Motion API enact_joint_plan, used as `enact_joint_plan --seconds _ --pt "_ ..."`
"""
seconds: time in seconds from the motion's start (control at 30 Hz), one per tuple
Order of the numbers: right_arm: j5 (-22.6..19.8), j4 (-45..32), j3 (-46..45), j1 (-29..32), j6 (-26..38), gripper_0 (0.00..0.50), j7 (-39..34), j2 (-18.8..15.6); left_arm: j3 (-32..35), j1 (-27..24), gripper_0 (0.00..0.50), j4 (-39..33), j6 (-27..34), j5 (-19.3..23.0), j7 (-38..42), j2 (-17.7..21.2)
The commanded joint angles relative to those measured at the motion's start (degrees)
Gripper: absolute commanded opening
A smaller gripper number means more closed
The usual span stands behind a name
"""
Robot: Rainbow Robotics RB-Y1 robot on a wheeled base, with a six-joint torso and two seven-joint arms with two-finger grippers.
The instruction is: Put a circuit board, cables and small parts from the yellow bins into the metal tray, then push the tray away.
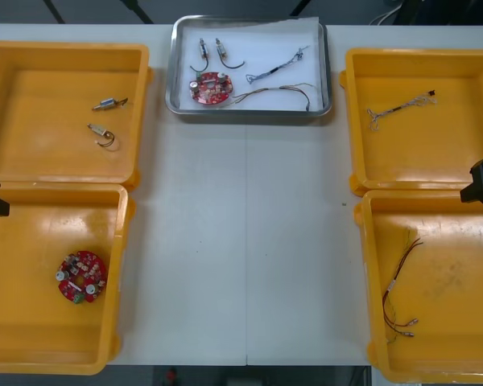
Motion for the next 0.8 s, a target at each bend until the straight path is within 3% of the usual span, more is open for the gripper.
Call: enact_joint_plan --seconds 0.03,0.8 --pt "-0.17 -1.49 -1.92 0.52 -0.46 0.5 -1.78 -2.33 1.33 0.74 0.5 -0.1 -0.36 0.31 -0.49 2.85" --pt "-0.17 -1.49 -1.92 0.52 -0.46 0.5 -1.78 -2.33 1.33 0.74 0.5 -0.1 -0.36 0.31 -0.49 2.85"
